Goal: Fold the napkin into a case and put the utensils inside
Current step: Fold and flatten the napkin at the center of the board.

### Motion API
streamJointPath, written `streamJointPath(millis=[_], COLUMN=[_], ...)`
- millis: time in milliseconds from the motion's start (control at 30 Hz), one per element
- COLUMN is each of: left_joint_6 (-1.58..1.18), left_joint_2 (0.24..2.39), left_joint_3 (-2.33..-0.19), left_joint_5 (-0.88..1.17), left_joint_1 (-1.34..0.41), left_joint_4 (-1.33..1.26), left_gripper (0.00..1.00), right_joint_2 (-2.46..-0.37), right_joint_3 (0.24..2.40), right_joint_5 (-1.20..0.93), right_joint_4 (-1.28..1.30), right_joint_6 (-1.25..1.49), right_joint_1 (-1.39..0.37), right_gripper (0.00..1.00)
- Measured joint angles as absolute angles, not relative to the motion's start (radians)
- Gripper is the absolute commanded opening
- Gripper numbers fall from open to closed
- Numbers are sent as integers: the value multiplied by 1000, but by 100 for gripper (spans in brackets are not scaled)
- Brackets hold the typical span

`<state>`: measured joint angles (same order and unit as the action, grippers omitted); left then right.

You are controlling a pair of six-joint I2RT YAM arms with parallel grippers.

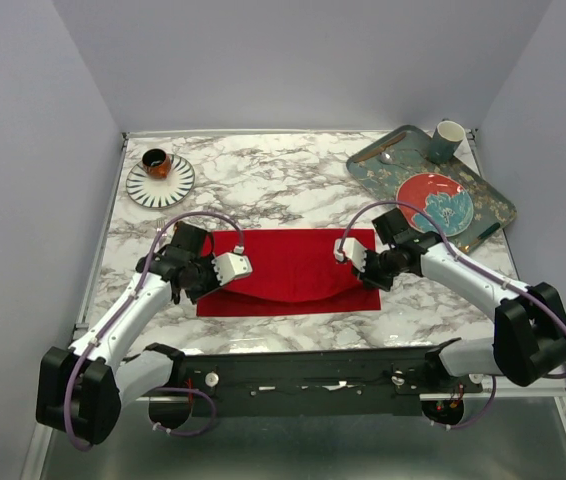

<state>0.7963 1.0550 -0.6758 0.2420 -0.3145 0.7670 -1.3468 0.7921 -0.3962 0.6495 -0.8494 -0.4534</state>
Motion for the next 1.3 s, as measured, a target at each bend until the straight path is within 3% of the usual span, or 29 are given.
streamJointPath(millis=[700, 1300], left_joint_6=[770, 745], left_joint_2=[1103, 1023], left_joint_3=[-591, -686], left_joint_5=[235, 236], left_joint_1=[-336, -365], left_joint_4=[752, 861], left_gripper=[0, 0], right_joint_2=[-1409, -1347], right_joint_3=[774, 776], right_joint_5=[-393, -386], right_joint_4=[623, 649], right_joint_6=[-849, -849], right_joint_1=[-453, -453], right_gripper=[1, 1])
